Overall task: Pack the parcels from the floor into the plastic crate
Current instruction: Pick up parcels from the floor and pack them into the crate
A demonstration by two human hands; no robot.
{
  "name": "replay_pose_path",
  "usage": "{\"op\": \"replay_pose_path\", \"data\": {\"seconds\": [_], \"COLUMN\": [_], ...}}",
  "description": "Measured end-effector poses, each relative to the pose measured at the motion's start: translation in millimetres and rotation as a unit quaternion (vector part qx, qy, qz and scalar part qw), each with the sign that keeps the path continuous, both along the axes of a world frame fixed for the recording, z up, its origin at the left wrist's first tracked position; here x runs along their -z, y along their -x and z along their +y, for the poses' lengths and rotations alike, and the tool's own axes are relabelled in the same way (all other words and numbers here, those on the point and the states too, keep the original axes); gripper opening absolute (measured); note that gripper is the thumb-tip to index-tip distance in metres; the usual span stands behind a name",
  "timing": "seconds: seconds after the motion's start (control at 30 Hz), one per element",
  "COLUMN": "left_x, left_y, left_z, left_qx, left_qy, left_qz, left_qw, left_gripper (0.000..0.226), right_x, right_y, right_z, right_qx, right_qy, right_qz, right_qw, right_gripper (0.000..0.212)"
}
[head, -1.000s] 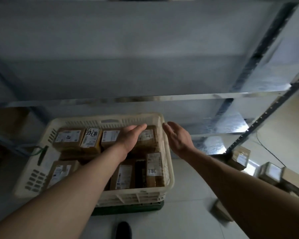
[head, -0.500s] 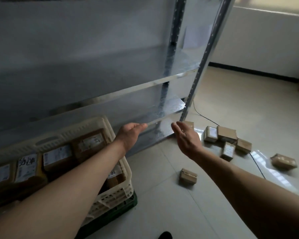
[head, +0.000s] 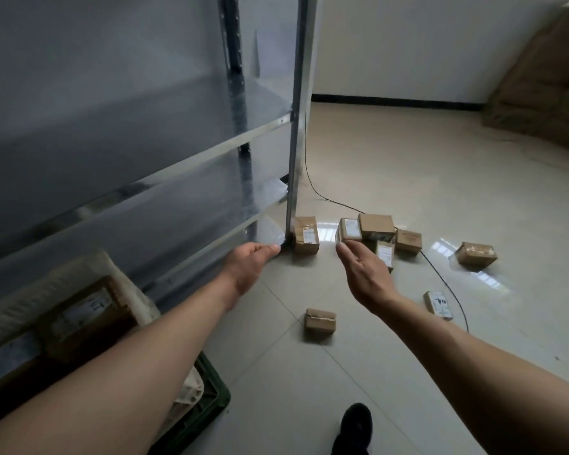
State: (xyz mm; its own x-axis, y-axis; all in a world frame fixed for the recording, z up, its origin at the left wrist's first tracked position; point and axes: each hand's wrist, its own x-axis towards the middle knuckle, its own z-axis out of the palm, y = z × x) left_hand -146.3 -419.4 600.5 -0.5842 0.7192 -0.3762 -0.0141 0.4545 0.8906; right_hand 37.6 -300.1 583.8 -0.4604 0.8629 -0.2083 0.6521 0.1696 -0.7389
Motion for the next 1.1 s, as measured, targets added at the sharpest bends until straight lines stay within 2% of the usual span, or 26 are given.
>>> {"op": "replay_pose_path", "data": {"seconds": [0.17, 0.5, 0.67, 0.8, 1.1], "left_x": [11, 38, 64, 92, 183], "left_y": [-26, -64, -57, -42, -6], "left_z": [72, 177, 204, 225, 275], "left_qx": [0.016, -0.032, -0.032, -0.020, 0.007], "left_qy": [0.031, 0.071, 0.091, 0.109, 0.157], "left_qz": [0.003, -0.014, -0.014, -0.036, -0.081], "left_qw": [0.999, 0.997, 0.995, 0.993, 0.984], "left_gripper": [0.021, 0.032, 0.024, 0.029, 0.026], "right_x": [23, 57, 80, 103, 180], "right_y": [-24, -60, -55, -44, -11], "right_z": [76, 197, 224, 238, 268], "right_qx": [0.001, -0.023, -0.026, -0.010, 0.034], "right_qy": [0.016, 0.031, 0.050, 0.076, 0.120], "right_qz": [0.004, -0.039, -0.048, -0.061, -0.101], "right_qw": [1.000, 0.998, 0.997, 0.995, 0.987], "right_gripper": [0.068, 0.062, 0.063, 0.062, 0.062]}}
